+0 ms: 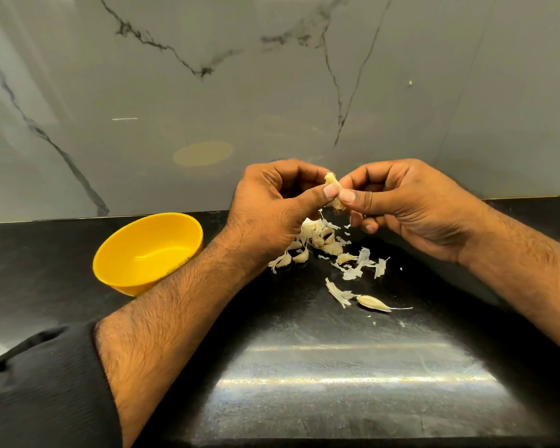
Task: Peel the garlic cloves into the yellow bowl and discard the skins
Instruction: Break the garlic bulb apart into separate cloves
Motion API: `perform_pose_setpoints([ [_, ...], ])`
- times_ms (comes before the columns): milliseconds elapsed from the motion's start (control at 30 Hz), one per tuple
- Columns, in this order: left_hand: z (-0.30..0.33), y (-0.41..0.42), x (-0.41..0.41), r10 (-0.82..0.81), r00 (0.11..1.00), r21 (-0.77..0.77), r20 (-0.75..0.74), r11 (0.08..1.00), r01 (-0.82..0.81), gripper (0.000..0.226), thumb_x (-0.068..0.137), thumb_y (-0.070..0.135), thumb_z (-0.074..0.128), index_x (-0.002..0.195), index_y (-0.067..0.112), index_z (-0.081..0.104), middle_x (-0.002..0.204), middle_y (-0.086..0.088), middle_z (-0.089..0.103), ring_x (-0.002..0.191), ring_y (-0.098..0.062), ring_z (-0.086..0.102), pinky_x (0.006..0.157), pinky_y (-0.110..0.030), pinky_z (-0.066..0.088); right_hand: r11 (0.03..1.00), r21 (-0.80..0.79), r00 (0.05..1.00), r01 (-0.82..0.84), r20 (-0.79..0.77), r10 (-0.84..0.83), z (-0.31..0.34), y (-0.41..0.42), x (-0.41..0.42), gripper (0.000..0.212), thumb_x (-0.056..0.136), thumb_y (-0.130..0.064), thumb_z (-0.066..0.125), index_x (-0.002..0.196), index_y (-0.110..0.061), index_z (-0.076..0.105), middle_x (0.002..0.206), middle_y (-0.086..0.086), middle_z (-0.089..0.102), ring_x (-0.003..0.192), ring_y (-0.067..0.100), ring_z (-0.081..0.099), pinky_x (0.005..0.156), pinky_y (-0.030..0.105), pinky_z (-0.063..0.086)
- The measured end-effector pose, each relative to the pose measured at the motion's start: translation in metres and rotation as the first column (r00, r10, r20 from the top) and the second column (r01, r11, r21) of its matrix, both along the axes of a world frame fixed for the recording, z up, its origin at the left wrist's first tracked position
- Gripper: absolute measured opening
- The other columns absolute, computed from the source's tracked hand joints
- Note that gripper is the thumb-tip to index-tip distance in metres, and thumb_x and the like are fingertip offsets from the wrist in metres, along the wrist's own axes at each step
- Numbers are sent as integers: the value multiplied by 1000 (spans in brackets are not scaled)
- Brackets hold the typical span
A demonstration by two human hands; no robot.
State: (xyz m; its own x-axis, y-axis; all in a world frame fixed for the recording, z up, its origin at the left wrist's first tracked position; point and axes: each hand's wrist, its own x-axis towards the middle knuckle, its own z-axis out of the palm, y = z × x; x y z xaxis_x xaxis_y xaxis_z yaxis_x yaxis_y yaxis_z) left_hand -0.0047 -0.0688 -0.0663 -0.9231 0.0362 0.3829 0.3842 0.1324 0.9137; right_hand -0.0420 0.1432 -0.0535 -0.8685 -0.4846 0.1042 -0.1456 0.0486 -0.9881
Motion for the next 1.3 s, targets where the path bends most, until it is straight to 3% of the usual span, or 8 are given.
perform_pose_setpoints([
  [167,0,-2,-1,1,1000,-35,16,999,0,13,97,10,75,106,2,77,89,-9,78,64,-9,65,53,-16,48,990,108,976,95,-207,-71,-1,0,0,23,86,-24,77,103,-9,79,85,9,77,68,15,64,55,20,47],
  [300,0,-3,-2,14,999,-61,46,998,-11,12,101,12,71,108,3,76,91,-9,77,65,-8,65,52,-18,49,960,213,894,182,-442,-71,-1,-2,4,10,97,-22,73,102,-17,80,83,2,79,68,10,69,64,16,52],
  [400,0,-3,-3,2,998,-70,59,998,3,13,102,13,69,108,3,75,90,-11,76,66,-12,65,50,-24,49,947,221,853,233,-514,-90,0,-1,4,10,97,-25,74,102,-22,82,84,-3,79,71,12,72,70,21,56],
  [600,5,-6,1,-129,980,34,151,992,125,14,103,7,64,106,-3,73,82,-9,70,68,-18,60,52,-27,46,976,169,888,136,-457,-45,2,1,8,12,96,-17,74,104,-14,82,85,7,79,77,24,75,76,34,64],
  [800,12,-9,4,-259,931,176,258,960,218,12,103,5,61,104,-1,72,80,-11,67,67,-17,60,52,-23,45,999,52,935,17,-354,3,5,1,11,19,88,-17,74,102,-6,80,83,13,78,74,21,73,71,27,61],
  [1033,14,-7,4,-362,874,284,325,919,275,18,104,4,57,96,4,73,79,-9,65,64,-14,58,52,-22,46,994,-37,970,-107,-221,96,6,4,9,17,82,-20,76,93,-12,84,85,20,75,77,30,69,73,32,62],
  [1300,10,-8,3,-333,894,248,300,932,264,18,107,6,57,118,-3,68,88,-10,67,73,-14,62,56,-24,48,994,108,959,-26,-277,55,13,13,5,16,83,-14,79,95,-3,80,83,19,75,69,25,68,66,25,59],
])
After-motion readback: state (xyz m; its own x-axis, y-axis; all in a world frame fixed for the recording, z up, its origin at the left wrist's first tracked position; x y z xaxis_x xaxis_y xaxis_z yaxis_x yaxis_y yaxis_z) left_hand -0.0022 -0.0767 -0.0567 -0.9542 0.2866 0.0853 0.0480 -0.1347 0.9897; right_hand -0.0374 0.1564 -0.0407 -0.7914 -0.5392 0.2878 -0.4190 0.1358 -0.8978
